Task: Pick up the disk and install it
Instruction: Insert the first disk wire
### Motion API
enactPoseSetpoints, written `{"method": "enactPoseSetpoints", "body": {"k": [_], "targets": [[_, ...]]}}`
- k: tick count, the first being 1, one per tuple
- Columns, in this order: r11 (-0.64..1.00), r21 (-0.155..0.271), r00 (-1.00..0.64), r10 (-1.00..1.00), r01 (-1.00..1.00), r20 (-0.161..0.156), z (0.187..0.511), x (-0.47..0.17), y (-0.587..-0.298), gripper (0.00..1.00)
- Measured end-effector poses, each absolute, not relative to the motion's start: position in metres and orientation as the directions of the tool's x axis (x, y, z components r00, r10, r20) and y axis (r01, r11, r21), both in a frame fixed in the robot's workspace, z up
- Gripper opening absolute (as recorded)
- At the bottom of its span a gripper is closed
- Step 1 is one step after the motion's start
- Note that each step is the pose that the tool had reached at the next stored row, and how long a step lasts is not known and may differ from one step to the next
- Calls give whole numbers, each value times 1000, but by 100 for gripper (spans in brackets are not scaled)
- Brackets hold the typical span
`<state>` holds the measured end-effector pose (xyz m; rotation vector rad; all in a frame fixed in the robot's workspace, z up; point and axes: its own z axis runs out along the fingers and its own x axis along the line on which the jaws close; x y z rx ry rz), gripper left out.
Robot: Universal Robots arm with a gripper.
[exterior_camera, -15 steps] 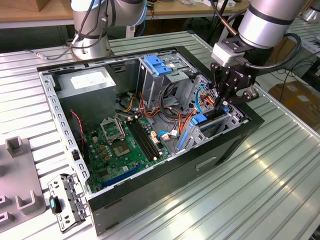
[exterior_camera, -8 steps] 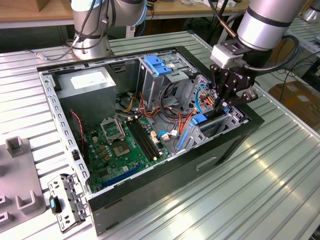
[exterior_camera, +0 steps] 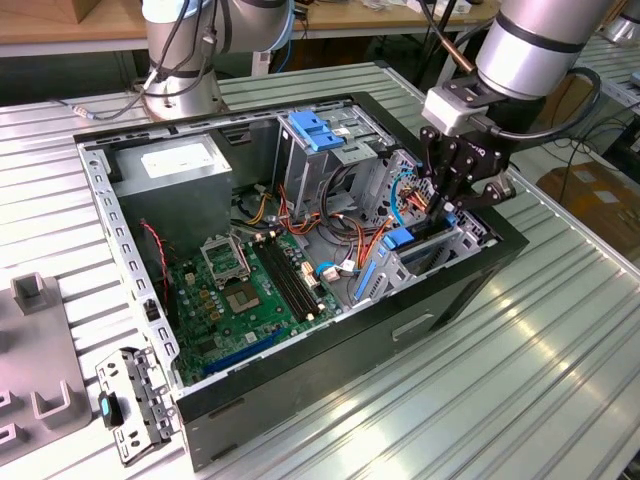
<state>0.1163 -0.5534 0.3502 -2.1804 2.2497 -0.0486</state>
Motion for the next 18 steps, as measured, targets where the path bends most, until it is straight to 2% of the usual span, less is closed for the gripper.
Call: {"method": "enactPoseSetpoints", "body": {"k": [18], "targets": [[32,-27,-31,-999,-999,-4,345,116,-553,16]]}}
